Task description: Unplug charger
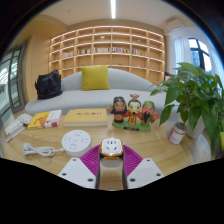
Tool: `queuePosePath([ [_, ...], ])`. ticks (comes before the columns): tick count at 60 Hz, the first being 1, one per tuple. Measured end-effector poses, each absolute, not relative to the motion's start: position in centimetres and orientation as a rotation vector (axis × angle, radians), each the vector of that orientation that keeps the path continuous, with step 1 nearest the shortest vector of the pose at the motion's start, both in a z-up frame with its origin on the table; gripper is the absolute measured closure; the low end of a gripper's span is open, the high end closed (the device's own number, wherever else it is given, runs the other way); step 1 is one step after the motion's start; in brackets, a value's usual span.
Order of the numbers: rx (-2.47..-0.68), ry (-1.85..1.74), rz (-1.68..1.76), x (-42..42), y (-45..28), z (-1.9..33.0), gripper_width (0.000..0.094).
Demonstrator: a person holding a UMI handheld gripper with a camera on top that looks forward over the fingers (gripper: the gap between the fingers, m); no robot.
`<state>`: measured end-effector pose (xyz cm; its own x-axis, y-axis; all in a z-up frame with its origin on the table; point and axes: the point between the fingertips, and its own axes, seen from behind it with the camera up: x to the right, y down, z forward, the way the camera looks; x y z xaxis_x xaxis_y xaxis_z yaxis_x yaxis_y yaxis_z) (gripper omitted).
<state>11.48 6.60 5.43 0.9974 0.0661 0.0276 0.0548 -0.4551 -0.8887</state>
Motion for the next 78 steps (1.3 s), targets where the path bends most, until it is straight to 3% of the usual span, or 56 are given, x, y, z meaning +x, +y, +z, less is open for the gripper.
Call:
queuePosePath([
  [5,-2.114,-0.074,0.075,11.6,5.7,1.9,0.0602],
  [11,-2.094,-0.04,0.092,12.3,6.2,2.3,0.0554],
  [20,-2.1,0.022,0.059,14.4,6.0,2.9,0.0177],
  [27,-2.087,0.009,0.01,15.7,4.7,4.6,0.0091],
  [52,-2.009,-0.074,-0.048,15.0,-11.9,16.4,0.0085],
  [65,-1.986,-0.103,-0.04,13.3,-20.6,18.7,0.0081],
  [78,-1.972,-0.097,-0.014,12.7,-24.2,19.5,0.0082],
])
